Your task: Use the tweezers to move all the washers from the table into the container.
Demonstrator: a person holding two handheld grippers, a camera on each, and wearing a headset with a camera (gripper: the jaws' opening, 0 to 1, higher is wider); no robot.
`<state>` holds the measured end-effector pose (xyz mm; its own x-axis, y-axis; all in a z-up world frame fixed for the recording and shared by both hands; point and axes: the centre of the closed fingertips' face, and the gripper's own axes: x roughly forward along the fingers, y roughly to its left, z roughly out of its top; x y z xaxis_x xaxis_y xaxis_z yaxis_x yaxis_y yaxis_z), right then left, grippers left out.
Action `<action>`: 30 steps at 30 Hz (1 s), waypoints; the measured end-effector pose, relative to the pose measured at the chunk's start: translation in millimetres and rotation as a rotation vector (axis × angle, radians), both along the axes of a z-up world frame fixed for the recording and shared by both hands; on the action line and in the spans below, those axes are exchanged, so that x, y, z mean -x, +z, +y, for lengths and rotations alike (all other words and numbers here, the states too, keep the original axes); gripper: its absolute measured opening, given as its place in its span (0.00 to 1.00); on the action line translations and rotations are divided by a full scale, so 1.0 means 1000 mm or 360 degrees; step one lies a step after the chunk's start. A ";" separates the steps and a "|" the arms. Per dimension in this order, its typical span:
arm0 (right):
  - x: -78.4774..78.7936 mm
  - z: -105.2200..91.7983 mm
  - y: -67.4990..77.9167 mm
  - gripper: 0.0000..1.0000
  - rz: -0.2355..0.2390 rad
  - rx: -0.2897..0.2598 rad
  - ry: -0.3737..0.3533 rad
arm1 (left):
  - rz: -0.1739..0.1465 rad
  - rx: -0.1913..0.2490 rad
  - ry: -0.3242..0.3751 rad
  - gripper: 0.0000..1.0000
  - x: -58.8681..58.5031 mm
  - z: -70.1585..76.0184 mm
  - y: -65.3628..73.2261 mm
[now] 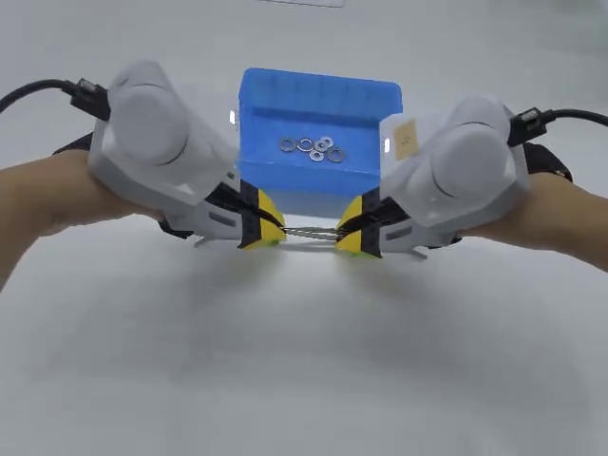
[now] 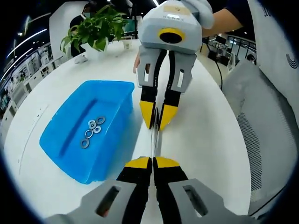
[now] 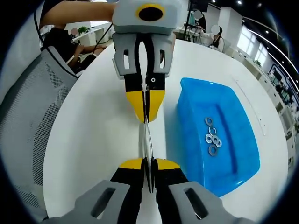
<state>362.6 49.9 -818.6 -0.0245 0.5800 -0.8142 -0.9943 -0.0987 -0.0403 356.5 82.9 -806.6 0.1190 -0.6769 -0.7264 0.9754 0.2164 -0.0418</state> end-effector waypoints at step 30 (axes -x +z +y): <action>0.005 0.003 0.020 0.27 0.0091 -0.0210 -0.0280 | 0.0051 -0.0075 0.0150 0.19 0.004 0.011 -0.002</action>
